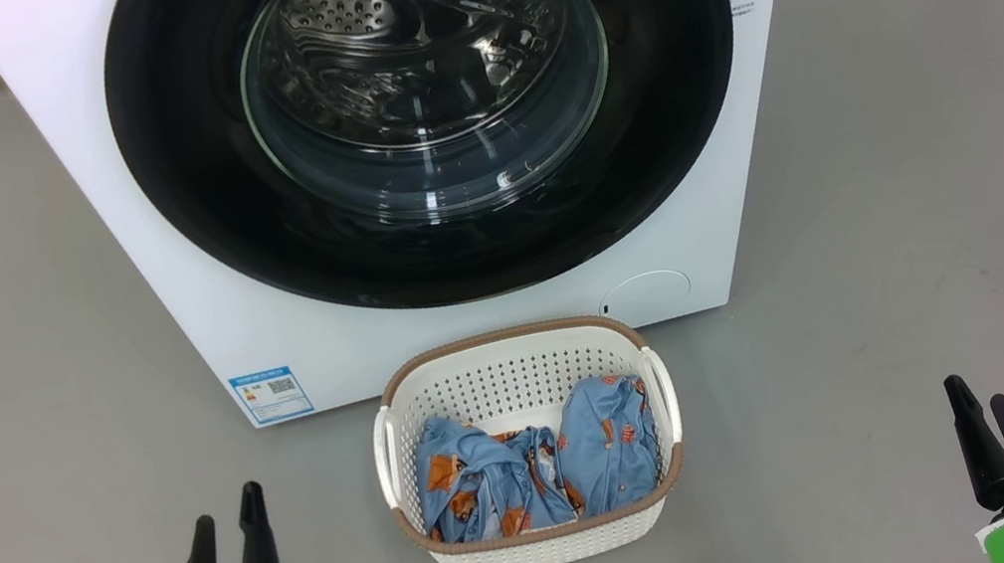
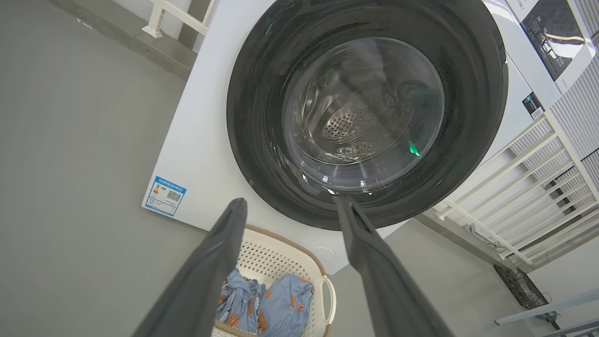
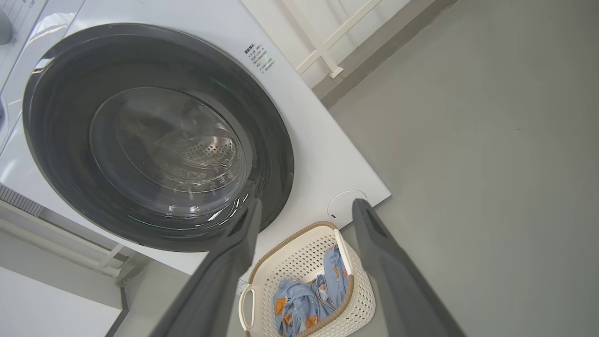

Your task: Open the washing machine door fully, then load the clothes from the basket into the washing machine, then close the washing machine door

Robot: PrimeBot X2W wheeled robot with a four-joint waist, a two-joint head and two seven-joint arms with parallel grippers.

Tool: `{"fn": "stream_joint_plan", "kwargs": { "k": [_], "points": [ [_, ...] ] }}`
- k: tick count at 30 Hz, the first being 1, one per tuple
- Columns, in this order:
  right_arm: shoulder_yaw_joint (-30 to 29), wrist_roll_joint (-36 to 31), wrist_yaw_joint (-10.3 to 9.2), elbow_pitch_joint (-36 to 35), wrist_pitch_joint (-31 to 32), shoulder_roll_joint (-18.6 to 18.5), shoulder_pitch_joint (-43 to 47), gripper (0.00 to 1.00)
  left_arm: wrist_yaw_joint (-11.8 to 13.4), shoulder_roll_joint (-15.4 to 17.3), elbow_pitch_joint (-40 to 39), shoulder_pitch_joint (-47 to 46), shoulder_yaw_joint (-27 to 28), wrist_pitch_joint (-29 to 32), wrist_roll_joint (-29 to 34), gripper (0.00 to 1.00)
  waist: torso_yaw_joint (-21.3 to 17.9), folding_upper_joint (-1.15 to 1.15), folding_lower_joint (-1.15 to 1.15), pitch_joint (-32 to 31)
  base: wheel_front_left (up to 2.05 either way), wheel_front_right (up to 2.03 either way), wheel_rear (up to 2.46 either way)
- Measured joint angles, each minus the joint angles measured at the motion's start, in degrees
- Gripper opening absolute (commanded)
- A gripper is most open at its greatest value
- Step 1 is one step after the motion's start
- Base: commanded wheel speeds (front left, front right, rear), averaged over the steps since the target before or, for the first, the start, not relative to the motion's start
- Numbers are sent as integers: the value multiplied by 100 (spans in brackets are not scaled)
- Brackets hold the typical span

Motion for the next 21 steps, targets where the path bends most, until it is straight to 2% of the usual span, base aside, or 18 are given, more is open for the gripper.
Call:
{"fn": "stream_joint_plan", "kwargs": {
  "k": [21],
  "points": [
    [-48, -1501, 0, -137, -43, 63, 1, 100, 182, 94, -2, -24, -412, -315, 1439, 100, 6, 0, 0, 36, 0, 0, 0]
  ]
}}
